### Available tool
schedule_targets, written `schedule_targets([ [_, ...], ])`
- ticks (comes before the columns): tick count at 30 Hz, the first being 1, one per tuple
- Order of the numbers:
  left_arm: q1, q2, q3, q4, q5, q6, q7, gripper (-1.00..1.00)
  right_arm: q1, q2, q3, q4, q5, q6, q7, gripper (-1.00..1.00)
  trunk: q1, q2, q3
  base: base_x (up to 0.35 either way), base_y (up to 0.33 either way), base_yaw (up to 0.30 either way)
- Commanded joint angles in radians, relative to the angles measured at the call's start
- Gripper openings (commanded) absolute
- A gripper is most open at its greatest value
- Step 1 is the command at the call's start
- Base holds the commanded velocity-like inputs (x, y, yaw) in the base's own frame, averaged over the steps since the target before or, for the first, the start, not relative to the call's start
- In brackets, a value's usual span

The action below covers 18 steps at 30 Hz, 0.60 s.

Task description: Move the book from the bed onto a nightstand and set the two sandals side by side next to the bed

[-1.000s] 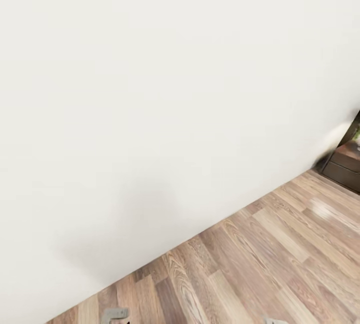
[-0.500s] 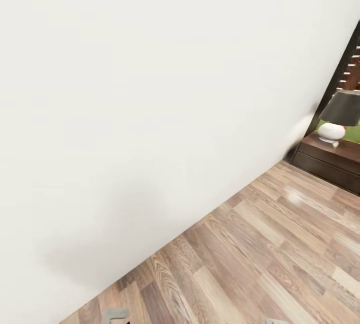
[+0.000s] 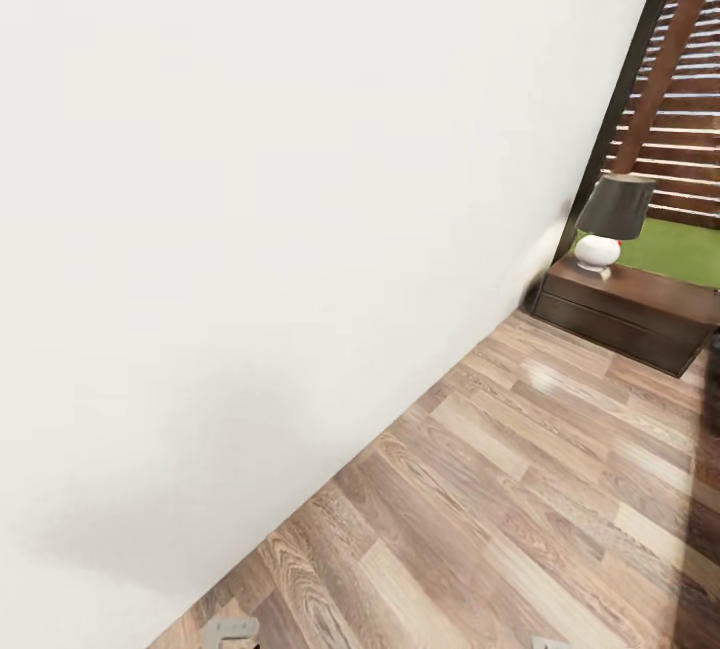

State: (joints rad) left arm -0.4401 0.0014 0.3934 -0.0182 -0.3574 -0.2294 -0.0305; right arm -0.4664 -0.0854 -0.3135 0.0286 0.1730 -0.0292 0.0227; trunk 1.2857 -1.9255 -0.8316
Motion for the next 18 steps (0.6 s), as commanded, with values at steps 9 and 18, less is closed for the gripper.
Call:
schedule_targets([
  [9, 0.000, 0.000, 0.008, 0.000, -0.006, -0.002, -0.003, 1.00, -0.001, -0.001, -0.009, 0.003, 0.010, -0.003, 0.002, 1.00, 0.000, 0.000, -0.001, 0.003, 0.000, -0.283],
  [18, 0.000, 0.001, 0.008, 0.000, -0.005, -0.002, -0.003, 1.00, -0.001, 0.000, -0.009, 0.004, 0.010, -0.003, 0.002, 1.00, 0.000, 0.000, -0.001, 0.000, 0.000, -0.283],
])
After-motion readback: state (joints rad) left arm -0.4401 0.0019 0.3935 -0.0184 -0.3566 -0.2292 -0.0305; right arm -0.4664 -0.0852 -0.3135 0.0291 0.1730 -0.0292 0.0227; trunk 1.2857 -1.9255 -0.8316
